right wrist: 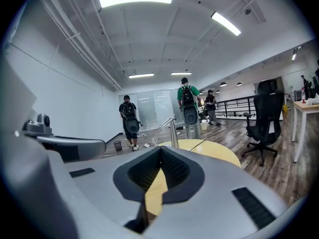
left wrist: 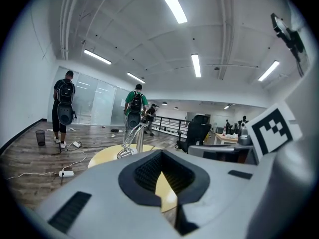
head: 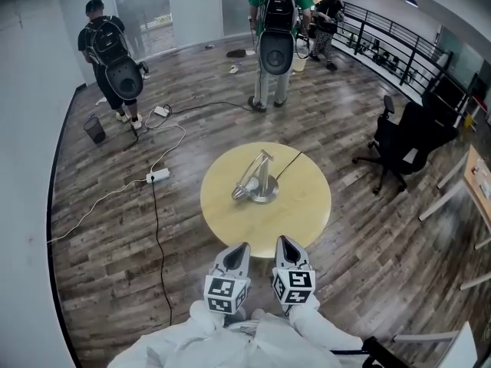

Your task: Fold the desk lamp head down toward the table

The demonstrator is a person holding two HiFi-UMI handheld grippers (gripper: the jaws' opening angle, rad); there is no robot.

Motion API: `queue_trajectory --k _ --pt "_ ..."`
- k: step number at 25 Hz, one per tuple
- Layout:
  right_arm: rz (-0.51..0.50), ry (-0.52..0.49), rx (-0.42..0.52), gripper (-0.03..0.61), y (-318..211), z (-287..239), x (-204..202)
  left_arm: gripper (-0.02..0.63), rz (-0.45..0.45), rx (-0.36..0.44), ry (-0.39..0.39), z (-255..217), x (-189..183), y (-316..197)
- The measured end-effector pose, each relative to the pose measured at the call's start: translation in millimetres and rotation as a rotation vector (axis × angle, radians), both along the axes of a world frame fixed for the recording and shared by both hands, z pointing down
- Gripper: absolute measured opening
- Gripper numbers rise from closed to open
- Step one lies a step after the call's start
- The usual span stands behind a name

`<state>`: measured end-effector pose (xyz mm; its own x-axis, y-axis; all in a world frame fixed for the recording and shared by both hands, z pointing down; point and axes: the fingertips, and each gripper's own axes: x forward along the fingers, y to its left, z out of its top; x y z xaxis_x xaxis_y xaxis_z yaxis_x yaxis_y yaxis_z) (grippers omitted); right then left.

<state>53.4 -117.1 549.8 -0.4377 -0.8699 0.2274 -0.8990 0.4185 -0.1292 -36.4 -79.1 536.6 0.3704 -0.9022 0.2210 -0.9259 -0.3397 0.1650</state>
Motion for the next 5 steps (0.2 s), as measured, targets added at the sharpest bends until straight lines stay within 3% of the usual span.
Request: queue_trajectory --k 5 --pt "-0.019 0.014 0.018 0.012 -0.3 -4.9 -6.2 0.0 0.006 -0.003 -0.004 1.9 3.0 2.7"
